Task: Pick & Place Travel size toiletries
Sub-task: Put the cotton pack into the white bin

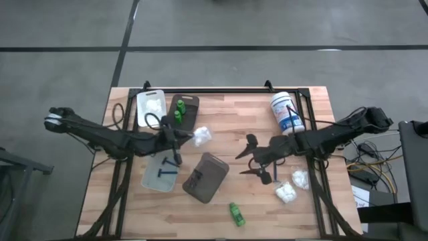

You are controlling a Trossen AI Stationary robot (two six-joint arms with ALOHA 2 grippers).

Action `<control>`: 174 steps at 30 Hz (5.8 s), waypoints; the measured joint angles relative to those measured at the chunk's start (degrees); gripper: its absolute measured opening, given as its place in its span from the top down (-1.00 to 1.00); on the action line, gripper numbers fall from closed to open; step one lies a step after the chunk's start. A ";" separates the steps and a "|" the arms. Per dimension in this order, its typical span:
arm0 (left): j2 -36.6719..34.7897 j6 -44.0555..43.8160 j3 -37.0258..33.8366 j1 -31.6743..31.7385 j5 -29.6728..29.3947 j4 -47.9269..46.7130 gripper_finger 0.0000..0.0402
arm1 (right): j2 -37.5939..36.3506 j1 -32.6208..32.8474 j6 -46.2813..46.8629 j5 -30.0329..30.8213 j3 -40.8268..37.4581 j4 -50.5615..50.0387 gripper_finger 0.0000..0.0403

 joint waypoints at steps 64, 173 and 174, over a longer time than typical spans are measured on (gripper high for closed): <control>-24.54 -7.15 -10.35 29.48 -20.78 -26.03 0.99 | -11.54 -17.94 1.28 -17.81 -20.57 22.11 -0.37; -17.12 -7.22 -15.70 16.76 6.39 2.03 0.09 | -11.58 -17.93 14.66 -18.12 -21.29 21.25 -0.81; -16.26 -7.07 -15.68 15.92 6.40 2.81 0.09 | -11.58 -17.89 15.44 -18.26 -21.14 20.06 -0.81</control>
